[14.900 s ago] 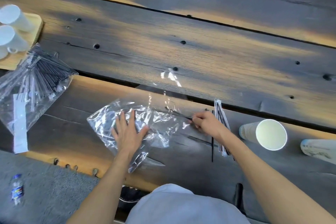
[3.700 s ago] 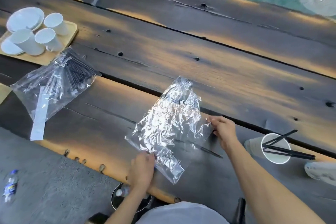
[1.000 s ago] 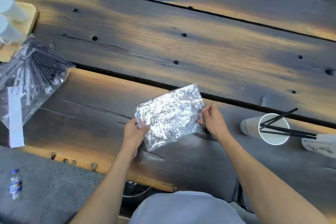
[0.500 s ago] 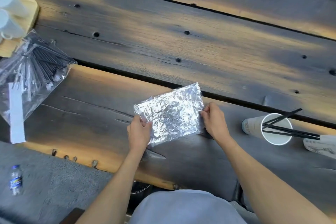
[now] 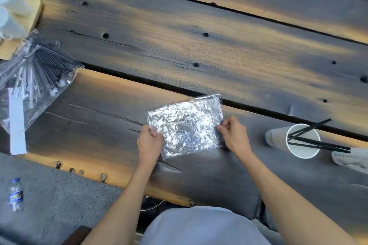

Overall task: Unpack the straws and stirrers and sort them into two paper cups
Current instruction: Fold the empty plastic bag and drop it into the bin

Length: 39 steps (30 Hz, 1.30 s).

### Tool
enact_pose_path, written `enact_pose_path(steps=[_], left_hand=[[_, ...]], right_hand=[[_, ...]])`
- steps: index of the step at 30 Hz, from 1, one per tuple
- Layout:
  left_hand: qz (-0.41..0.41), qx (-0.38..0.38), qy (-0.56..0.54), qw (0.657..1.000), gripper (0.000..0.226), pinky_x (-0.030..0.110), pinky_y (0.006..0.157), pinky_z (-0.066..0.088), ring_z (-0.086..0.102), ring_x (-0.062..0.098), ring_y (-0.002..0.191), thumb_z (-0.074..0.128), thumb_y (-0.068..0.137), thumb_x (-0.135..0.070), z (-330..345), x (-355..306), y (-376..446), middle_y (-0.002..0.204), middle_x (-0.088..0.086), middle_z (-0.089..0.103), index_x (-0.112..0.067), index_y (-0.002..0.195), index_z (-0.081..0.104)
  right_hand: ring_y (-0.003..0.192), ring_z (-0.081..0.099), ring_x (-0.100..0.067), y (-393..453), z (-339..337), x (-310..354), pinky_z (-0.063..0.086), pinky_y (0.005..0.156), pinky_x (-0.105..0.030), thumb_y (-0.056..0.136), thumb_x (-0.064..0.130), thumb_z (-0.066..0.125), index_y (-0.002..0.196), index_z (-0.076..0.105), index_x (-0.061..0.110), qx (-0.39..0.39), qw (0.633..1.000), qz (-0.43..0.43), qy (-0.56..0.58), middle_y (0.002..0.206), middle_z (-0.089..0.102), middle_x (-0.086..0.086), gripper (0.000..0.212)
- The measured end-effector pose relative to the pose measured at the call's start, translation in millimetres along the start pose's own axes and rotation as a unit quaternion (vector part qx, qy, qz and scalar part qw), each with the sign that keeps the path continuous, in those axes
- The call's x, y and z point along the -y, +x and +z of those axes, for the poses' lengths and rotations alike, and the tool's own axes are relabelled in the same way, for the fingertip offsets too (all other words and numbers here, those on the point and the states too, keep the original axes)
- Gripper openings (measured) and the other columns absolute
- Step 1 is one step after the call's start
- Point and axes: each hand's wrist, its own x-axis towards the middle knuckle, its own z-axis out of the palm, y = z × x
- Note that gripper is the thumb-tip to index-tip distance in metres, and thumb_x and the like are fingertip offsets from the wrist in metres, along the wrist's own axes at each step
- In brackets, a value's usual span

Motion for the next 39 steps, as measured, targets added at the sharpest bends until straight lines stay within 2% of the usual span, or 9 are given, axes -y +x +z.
enact_pose_path(steps=[5, 11, 17, 20, 23, 27, 30, 34, 39], left_hand=[[0.019, 0.017, -0.004, 1.0, 0.007, 0.032, 0.058, 0.042, 0.048, 0.019, 0.066, 0.047, 0.095, -0.011, -3, 7, 1, 0.085, 0.011, 0.058, -0.008, 0.097, 0.053], [0.029, -0.023, 0.051, 0.998, 0.014, 0.017, 0.058, 0.037, 0.052, 0.008, 0.068, 0.057, 0.091, -0.001, -7, 6, 4, 0.075, 0.002, 0.054, -0.01, 0.098, 0.05], [0.03, -0.093, 0.142, 0.985, 0.032, 0.036, 0.069, 0.042, 0.054, 0.021, 0.083, 0.069, 0.088, -0.023, -14, 9, -1, 0.1, -0.002, 0.054, -0.023, 0.108, 0.045], [0.12, -0.004, 0.132, 0.984, 0.015, 0.028, 0.064, 0.045, 0.059, 0.016, 0.074, 0.064, 0.091, -0.014, -7, 4, -4, 0.084, -0.002, 0.059, -0.019, 0.103, 0.057], [0.054, 0.158, -0.021, 0.986, 0.034, 0.035, 0.063, 0.054, 0.064, 0.018, 0.063, 0.059, 0.091, -0.005, 3, -7, -3, 0.081, 0.013, 0.068, -0.017, 0.123, 0.056], [-0.13, 0.092, -0.183, 0.97, 0.036, 0.039, 0.06, 0.05, 0.061, 0.025, 0.058, 0.049, 0.09, 0.001, 8, -15, 13, 0.081, 0.019, 0.066, -0.018, 0.12, 0.048], [0.003, 0.029, 0.067, 0.997, 0.016, 0.021, 0.053, 0.04, 0.053, 0.011, 0.06, 0.055, 0.093, -0.007, 10, -33, 19, 0.085, 0.004, 0.065, -0.015, 0.107, 0.058], [0.236, 0.012, 0.203, 0.95, 0.015, 0.026, 0.072, 0.045, 0.05, 0.012, 0.087, 0.057, 0.092, -0.001, 26, -60, 34, 0.094, -0.006, 0.057, -0.015, 0.095, 0.059], [0.182, 0.05, 0.262, 0.946, 0.02, 0.044, 0.066, 0.054, 0.058, 0.023, 0.076, 0.058, 0.087, 0.005, 41, -73, 55, 0.082, 0.004, 0.06, -0.013, 0.092, 0.051]], right_hand=[[0.057, 0.062, -0.027, -2, 4, -2, 0.055, 0.058, -0.039, 0.092, 0.014, 0.06, 0.08, 0.049, 0.012, -0.011, 0.999, 0.027, 0.026, 0.065, 0.066, -0.009, 0.017], [0.07, 0.057, -0.028, -3, 3, -7, 0.04, 0.055, -0.032, 0.092, 0.018, 0.062, 0.085, 0.046, 0.013, 0.001, 0.995, 0.006, -0.099, 0.074, 0.058, -0.002, 0.019], [0.085, 0.059, -0.039, -9, 1, -1, 0.045, 0.068, -0.042, 0.095, 0.025, 0.055, 0.091, 0.041, 0.013, -0.082, 0.98, -0.01, -0.181, 0.099, 0.059, -0.014, 0.019], [0.069, 0.059, -0.031, -11, 13, 15, 0.048, 0.063, -0.044, 0.097, 0.018, 0.049, 0.086, 0.048, 0.012, 0.006, 0.997, -0.035, -0.075, 0.083, 0.068, -0.013, 0.012], [0.065, 0.063, -0.024, -12, 30, 29, 0.053, 0.063, -0.04, 0.096, 0.008, 0.047, 0.104, 0.057, 0.012, 0.203, 0.965, 0.064, 0.157, 0.082, 0.069, -0.012, 0.014], [0.068, 0.063, -0.025, 0, 35, 25, 0.047, 0.056, -0.03, 0.093, 0.001, 0.043, 0.122, 0.05, 0.014, 0.173, 0.944, 0.141, 0.243, 0.085, 0.068, -0.013, 0.032], [0.066, 0.061, -0.019, 11, 31, 22, 0.05, 0.056, -0.032, 0.093, 0.009, 0.044, 0.122, 0.052, 0.021, 0.131, 0.987, 0.033, 0.087, 0.082, 0.068, -0.006, 0.032], [0.081, 0.068, -0.022, 20, 24, 26, 0.055, 0.076, -0.035, 0.095, 0.014, 0.041, 0.126, 0.054, 0.022, 0.14, 0.985, -0.06, -0.081, 0.096, 0.071, -0.006, 0.034], [0.097, 0.064, -0.028, 25, 20, 28, 0.051, 0.087, -0.039, 0.094, 0.009, 0.04, 0.124, 0.056, 0.017, 0.097, 0.968, -0.144, -0.18, 0.106, 0.071, -0.006, 0.035]])
